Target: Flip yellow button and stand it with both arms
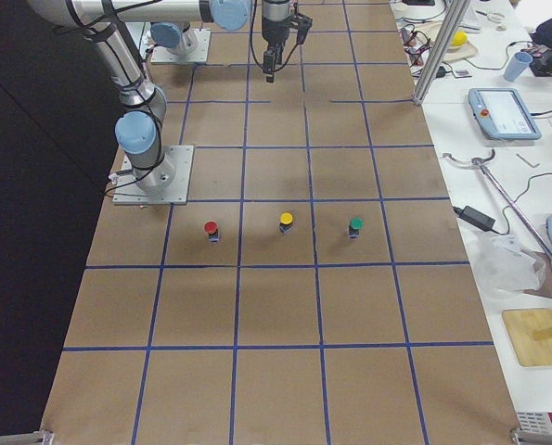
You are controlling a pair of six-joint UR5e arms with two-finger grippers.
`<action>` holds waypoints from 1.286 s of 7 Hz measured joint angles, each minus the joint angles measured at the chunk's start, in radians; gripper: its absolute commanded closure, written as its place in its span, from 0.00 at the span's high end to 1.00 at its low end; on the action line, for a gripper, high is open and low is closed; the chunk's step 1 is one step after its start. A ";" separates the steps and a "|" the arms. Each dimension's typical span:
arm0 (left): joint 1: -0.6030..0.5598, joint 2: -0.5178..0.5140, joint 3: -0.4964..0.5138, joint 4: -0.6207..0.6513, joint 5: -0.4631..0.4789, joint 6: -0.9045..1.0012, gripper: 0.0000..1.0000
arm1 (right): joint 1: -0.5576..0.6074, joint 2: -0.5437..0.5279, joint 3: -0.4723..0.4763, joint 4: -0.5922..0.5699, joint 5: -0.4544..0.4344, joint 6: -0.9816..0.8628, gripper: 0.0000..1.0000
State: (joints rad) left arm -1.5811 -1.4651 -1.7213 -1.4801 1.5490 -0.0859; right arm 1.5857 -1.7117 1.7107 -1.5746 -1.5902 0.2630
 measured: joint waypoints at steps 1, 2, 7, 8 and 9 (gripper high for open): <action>-0.001 0.001 0.000 -0.001 0.000 0.000 1.00 | 0.000 -0.002 0.001 -0.011 0.003 -0.016 1.00; -0.001 0.001 0.000 -0.001 0.000 0.000 1.00 | -0.001 -0.002 0.001 -0.014 0.004 -0.021 1.00; -0.003 0.002 0.000 -0.004 -0.001 0.000 1.00 | -0.003 -0.002 0.001 -0.017 0.004 -0.024 1.00; -0.003 0.002 0.000 -0.005 -0.001 0.000 1.00 | -0.004 -0.002 0.000 -0.018 0.004 -0.024 1.00; -0.003 0.002 0.000 -0.005 -0.001 0.000 1.00 | -0.004 -0.003 0.000 -0.019 0.004 -0.024 1.00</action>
State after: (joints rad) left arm -1.5846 -1.4634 -1.7211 -1.4852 1.5478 -0.0859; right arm 1.5818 -1.7145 1.7103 -1.5932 -1.5861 0.2393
